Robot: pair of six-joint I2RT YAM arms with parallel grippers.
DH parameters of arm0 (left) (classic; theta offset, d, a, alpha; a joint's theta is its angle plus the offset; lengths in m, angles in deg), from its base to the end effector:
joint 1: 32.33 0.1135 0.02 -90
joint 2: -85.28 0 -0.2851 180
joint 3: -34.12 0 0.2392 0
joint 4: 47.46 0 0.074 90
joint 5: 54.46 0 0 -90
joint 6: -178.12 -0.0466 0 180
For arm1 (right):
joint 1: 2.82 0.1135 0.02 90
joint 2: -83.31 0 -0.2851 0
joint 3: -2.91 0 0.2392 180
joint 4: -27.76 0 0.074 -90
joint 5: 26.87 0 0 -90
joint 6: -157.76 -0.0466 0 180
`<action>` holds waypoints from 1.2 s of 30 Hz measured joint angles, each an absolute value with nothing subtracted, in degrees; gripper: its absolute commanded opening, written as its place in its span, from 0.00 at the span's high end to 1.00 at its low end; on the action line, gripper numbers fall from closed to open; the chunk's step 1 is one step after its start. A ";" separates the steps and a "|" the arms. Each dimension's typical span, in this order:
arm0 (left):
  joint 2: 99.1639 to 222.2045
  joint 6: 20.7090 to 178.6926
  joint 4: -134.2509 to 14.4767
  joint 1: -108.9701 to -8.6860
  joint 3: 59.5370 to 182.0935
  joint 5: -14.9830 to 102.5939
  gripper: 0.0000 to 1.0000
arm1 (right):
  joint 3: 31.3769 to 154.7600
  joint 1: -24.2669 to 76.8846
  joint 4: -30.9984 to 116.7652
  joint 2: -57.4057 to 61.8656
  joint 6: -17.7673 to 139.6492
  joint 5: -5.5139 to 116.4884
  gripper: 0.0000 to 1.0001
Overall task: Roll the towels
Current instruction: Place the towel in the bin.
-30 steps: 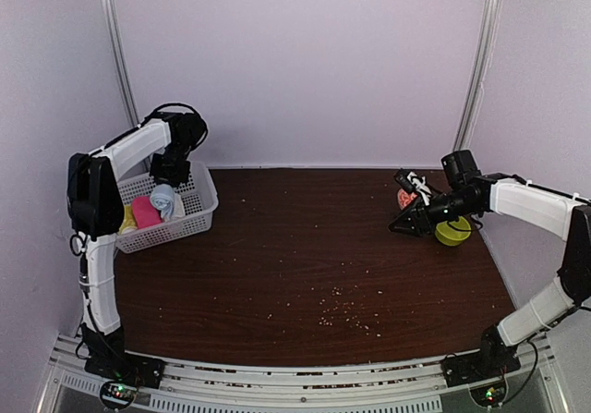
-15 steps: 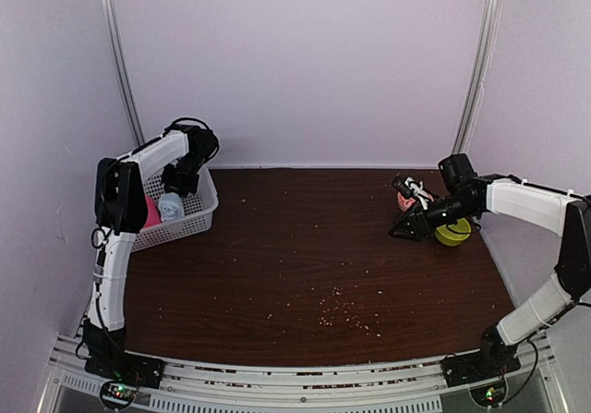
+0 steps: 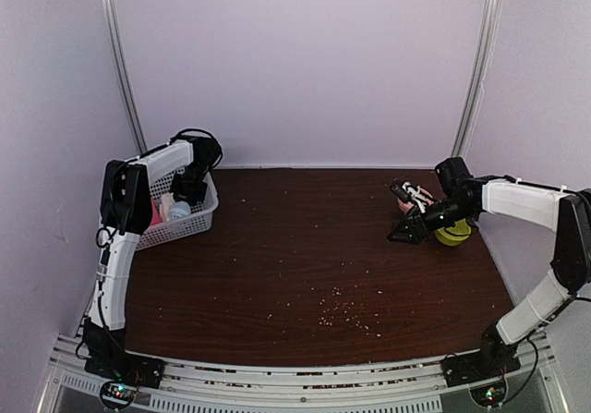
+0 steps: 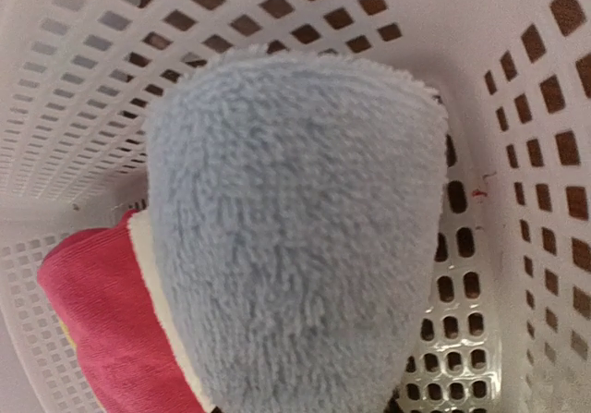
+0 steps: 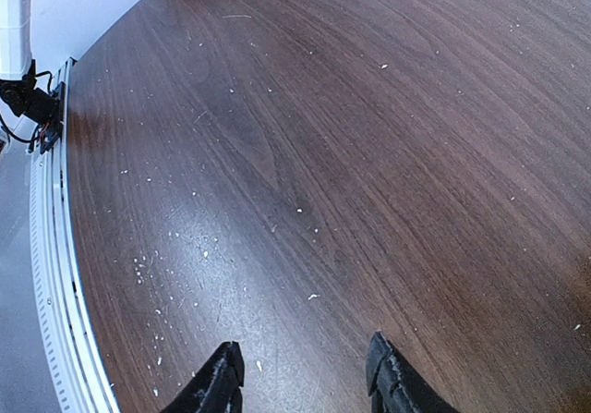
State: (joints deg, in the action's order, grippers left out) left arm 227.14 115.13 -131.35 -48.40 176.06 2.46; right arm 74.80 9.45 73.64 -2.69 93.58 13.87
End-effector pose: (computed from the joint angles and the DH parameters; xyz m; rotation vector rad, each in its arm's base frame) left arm 0.4833 -0.1128 0.1775 -0.3057 2.7295 0.7041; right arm 0.2703 0.0949 0.2492 -1.0410 2.1297 0.9967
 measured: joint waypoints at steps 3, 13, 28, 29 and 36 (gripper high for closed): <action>226.64 114.71 -128.42 -48.05 173.98 5.90 1.00 | 74.80 9.45 74.01 -3.30 94.15 13.85 0.54; 222.55 115.52 -119.00 -45.21 167.08 17.04 0.90 | 74.80 9.45 74.54 -3.82 94.80 13.85 0.53; 219.32 116.96 -111.11 -43.09 161.64 29.74 0.53 | 74.80 9.43 75.94 -4.70 95.81 13.90 0.49; 218.97 116.98 -110.98 -43.09 161.20 30.22 0.51 | 74.80 9.43 75.94 -4.70 95.83 13.94 0.49; 214.07 116.98 -111.38 -43.27 157.90 33.70 0.37 | 74.82 9.43 75.96 -4.30 95.81 14.29 0.48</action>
State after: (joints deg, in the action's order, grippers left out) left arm 214.07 116.98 -111.38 -43.27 157.90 33.70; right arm 74.82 9.43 75.96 -4.30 95.81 14.29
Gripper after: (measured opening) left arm 0.622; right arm 0.518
